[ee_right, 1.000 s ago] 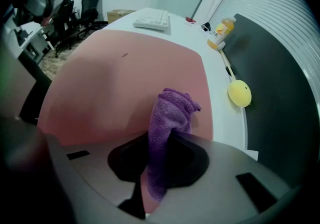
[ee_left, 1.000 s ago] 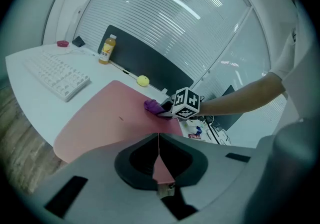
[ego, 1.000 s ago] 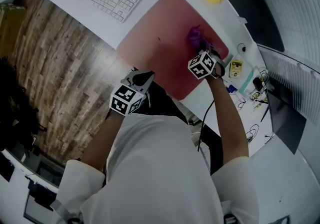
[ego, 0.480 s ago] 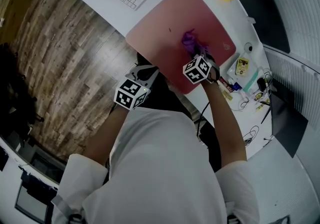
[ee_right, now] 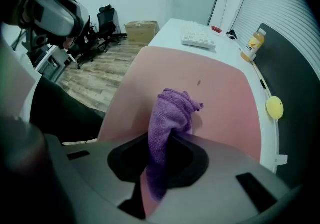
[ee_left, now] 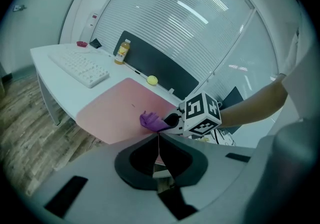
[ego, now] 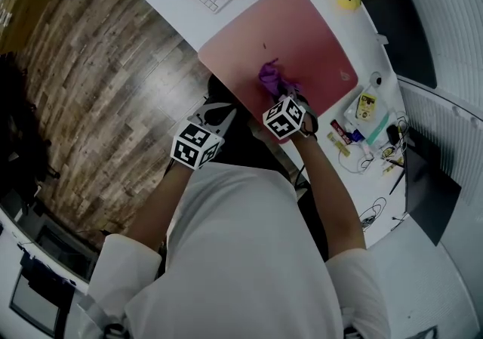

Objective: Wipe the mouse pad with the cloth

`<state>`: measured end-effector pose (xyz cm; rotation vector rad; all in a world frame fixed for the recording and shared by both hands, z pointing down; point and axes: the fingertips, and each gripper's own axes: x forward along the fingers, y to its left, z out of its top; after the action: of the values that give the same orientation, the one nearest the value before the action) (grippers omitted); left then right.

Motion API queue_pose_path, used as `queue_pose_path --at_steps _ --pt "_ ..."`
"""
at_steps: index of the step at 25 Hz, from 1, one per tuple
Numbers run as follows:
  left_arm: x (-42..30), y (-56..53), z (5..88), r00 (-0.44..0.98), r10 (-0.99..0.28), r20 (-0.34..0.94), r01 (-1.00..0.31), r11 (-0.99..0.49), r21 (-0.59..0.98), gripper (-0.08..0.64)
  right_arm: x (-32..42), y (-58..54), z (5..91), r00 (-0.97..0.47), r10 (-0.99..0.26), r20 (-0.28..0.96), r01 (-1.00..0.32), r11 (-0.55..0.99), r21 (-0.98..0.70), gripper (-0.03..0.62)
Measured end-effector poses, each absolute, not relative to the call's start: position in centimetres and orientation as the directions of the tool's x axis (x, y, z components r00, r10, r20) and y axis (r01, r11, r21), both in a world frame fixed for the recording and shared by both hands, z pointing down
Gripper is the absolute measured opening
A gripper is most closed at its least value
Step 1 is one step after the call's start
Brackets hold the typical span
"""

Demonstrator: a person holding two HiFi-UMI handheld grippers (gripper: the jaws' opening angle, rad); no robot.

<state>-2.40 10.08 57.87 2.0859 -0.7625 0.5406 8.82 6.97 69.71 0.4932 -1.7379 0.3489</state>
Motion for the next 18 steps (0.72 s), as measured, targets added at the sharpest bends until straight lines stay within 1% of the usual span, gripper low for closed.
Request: queue_pose_path --at_steps 7,13,18 --pt "-4.5 10.0 57.9 0.697 -0.356 0.622 -0.712 -0.442 0.546 0.020 4.5 10.4 69.4 -0.240 -0.061 0.969 -0.462 0.885 -0.059 0.075" --pt "-5.4 9.8 58.2 0.689 -0.363 0.628 -0.722 -0.422 0.548 0.020 1.9 11.8 69.2 -0.281 0.002 0.960 -0.466 0.874 -0.138 0.075" --pt "-6.0 9.1 58.0 0.688 -0.371 0.623 -0.723 -0.418 0.550 0.020 0.0 12.8 68.7 -0.299 0.053 0.953 -0.429 0.884 -0.184 0.075"
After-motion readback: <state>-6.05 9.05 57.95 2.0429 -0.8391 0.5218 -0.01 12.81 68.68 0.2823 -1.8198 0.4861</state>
